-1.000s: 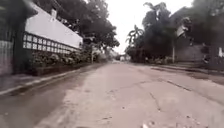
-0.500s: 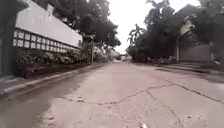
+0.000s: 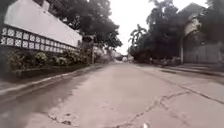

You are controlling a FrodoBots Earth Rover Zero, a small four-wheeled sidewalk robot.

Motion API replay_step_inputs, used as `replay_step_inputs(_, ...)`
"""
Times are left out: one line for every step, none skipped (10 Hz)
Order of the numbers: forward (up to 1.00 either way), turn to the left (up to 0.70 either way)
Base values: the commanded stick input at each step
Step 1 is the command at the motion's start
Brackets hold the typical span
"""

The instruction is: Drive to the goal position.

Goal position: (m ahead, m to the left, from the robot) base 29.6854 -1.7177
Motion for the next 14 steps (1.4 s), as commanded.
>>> replay_step_inputs(1.0,0.24)
replay_step_inputs(1.0,0.04)
replay_step_inputs(1.0,0.0)
replay_step_inputs(1.0,0.0)
replay_step_inputs(1.0,-0.16)
replay_step_inputs(1.0,-0.31)
replay_step_inputs(1.0,-0.37)
replay_step_inputs(1.0,-0.11)
replay_step_inputs(1.0,-0.29)
replay_step_inputs(1.0,-0.34)
replay_step_inputs(1.0,-0.21)
replay_step_inputs(1.0,-0.16)
replay_step_inputs(1.0,-0.38)
replay_step_inputs(1.0,-0.38)
